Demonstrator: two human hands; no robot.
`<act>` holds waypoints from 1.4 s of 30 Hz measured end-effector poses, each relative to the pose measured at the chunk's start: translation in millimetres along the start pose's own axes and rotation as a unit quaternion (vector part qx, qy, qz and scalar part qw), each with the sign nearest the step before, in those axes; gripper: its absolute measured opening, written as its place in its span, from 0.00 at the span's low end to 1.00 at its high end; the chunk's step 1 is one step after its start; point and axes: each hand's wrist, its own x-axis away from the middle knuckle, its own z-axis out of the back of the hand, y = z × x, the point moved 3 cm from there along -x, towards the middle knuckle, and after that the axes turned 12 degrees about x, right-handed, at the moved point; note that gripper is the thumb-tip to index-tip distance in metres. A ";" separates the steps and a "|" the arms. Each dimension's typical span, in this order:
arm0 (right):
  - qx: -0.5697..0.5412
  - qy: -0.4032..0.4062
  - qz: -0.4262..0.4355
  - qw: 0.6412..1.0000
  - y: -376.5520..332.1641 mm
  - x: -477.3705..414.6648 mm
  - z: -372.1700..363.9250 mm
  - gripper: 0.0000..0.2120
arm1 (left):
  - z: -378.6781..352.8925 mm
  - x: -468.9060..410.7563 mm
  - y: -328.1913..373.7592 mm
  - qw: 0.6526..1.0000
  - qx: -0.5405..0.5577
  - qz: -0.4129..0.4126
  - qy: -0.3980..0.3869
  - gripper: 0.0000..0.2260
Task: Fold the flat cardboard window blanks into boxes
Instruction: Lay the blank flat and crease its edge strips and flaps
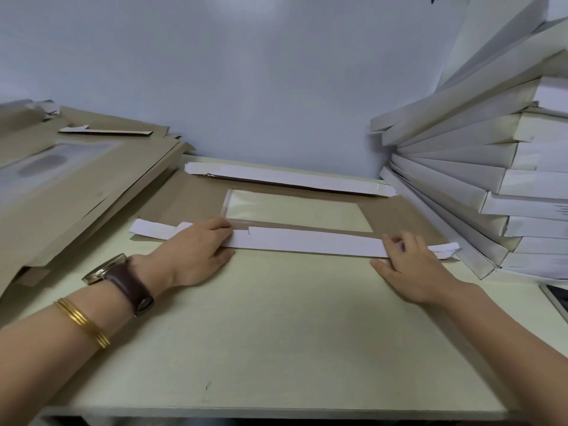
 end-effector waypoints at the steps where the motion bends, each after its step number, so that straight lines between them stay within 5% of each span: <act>1: -0.006 0.004 0.012 1.000 -2.1 -0.7 1.0 0.25 | -0.5 -0.7 1.3 1.000 0.005 0.007 -0.002 0.17; 9: -0.077 0.037 0.110 0.990 -32.3 -3.0 14.8 0.16 | -10.8 -18.1 28.1 0.999 0.020 -0.022 -0.027 0.18; 20: -0.066 0.083 0.122 0.987 -45.4 0.2 24.3 0.11 | -16.2 -25.8 39.8 0.999 -0.031 -0.040 0.010 0.13; 28: -0.038 0.058 0.135 0.988 -58.8 10.2 29.0 0.14 | -16.7 -17.1 46.1 0.998 -0.048 -0.045 0.021 0.08; 42: -0.003 0.052 0.081 0.995 -38.5 10.2 19.8 0.17 | -22.7 -21.1 34.7 0.995 -0.094 -0.032 0.027 0.15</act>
